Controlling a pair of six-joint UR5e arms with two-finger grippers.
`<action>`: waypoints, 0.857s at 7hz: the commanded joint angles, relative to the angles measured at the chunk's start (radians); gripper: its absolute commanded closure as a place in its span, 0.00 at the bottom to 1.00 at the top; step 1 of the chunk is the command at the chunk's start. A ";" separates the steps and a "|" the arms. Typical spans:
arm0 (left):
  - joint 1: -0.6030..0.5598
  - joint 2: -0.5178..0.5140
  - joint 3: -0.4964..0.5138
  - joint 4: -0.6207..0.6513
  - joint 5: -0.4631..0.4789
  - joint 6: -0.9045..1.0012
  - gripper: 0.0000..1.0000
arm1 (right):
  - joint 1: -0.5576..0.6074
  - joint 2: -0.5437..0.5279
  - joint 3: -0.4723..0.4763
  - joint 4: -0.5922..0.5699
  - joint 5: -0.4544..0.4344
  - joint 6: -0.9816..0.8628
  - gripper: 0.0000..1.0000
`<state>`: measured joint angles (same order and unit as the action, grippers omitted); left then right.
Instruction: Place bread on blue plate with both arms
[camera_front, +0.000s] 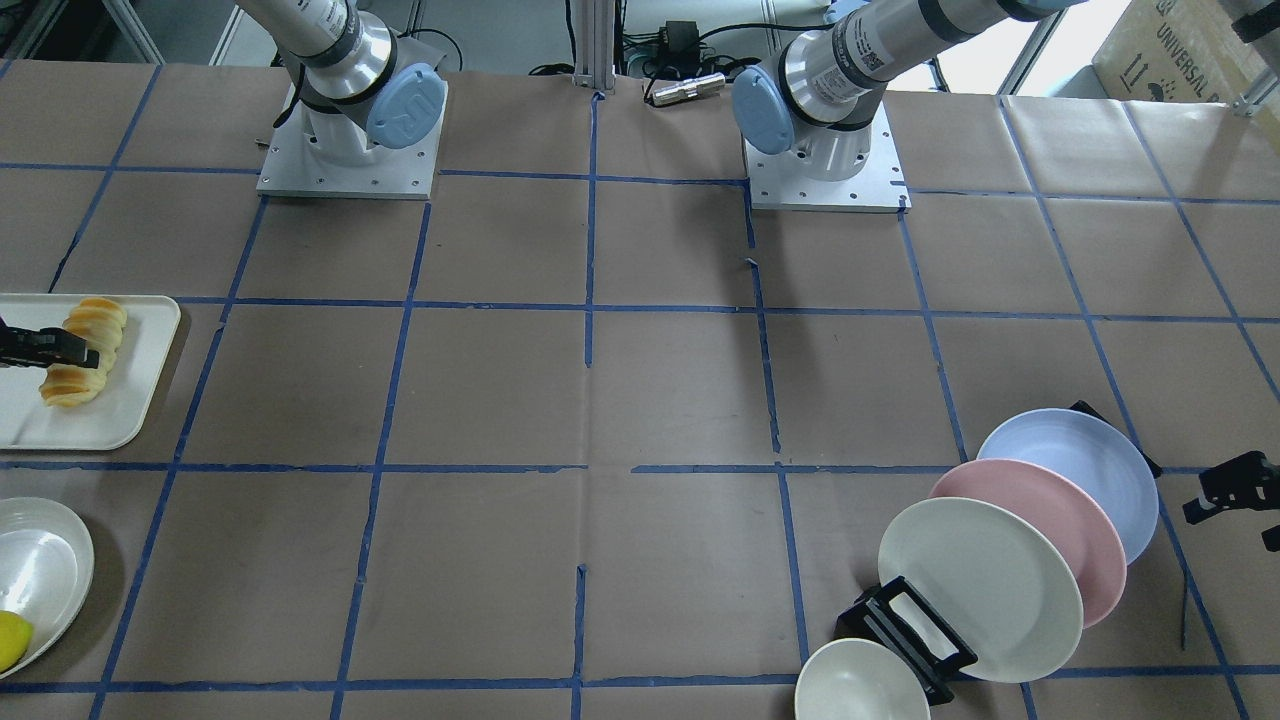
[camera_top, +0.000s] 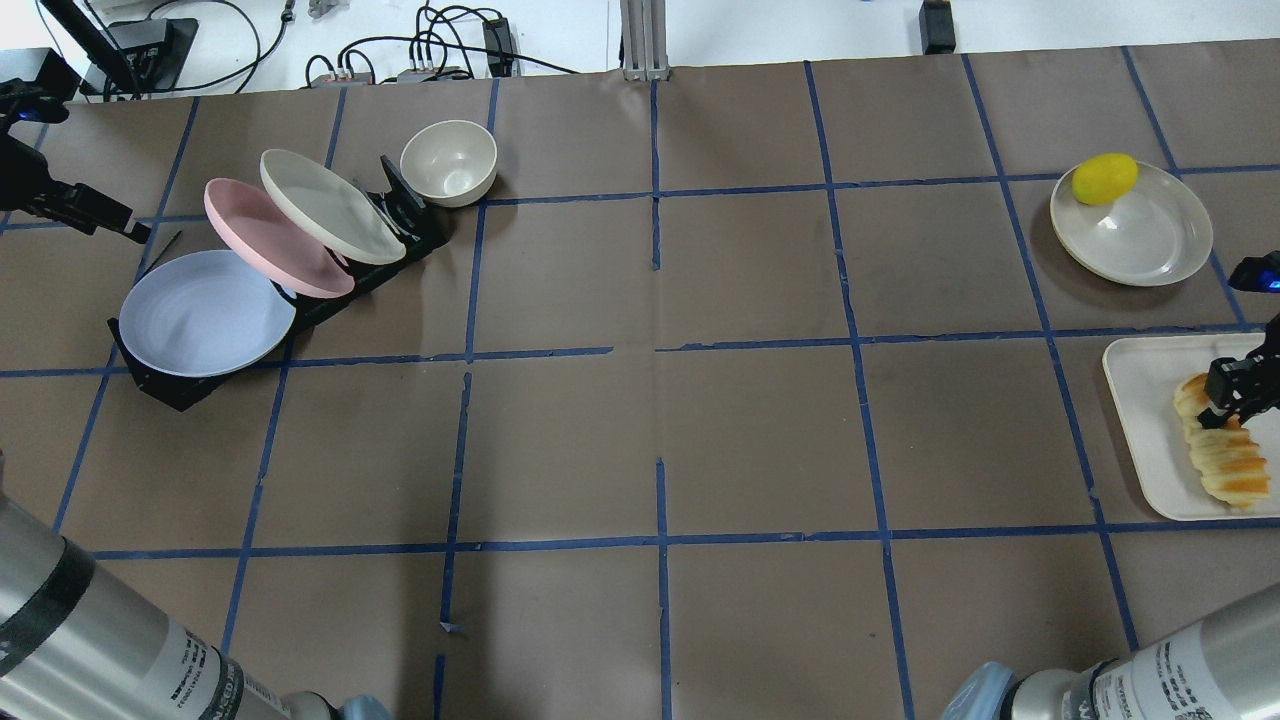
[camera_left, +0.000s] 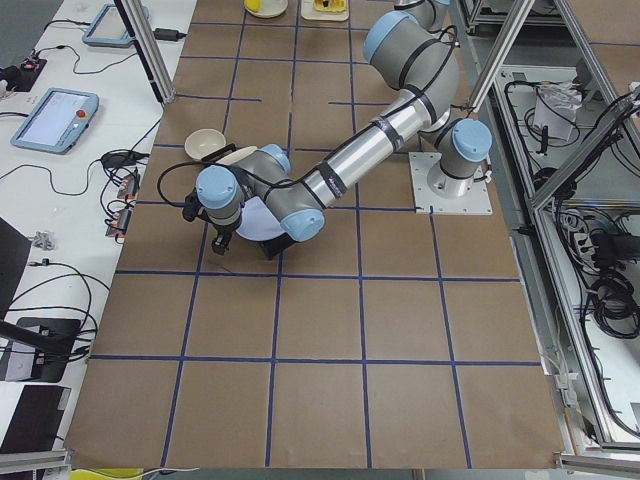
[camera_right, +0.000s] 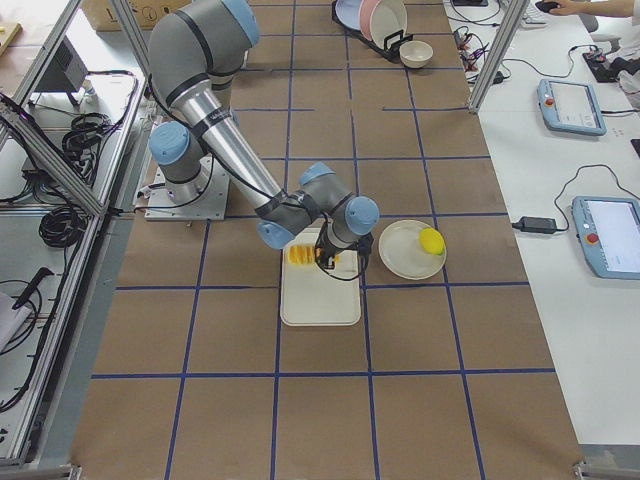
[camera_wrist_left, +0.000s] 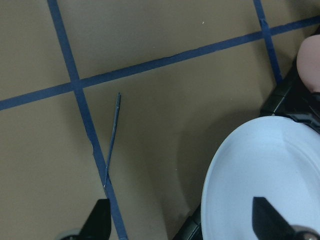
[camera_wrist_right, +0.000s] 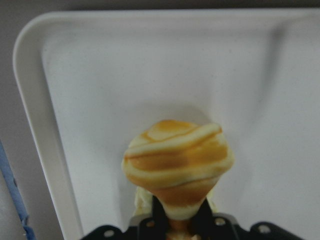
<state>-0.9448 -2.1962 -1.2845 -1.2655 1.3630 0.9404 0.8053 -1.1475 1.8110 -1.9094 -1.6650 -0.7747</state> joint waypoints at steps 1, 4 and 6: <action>-0.029 -0.022 -0.006 0.005 0.005 -0.003 0.00 | 0.008 -0.020 -0.025 0.016 -0.019 0.005 0.98; -0.019 -0.046 -0.021 -0.003 0.004 -0.003 0.00 | 0.195 -0.184 -0.281 0.198 -0.010 0.015 0.97; 0.007 -0.056 -0.024 -0.040 0.005 -0.011 0.00 | 0.349 -0.214 -0.437 0.359 -0.010 0.139 0.97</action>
<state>-0.9532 -2.2475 -1.3055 -1.2810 1.3676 0.9349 1.0579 -1.3376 1.4657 -1.6454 -1.6748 -0.7214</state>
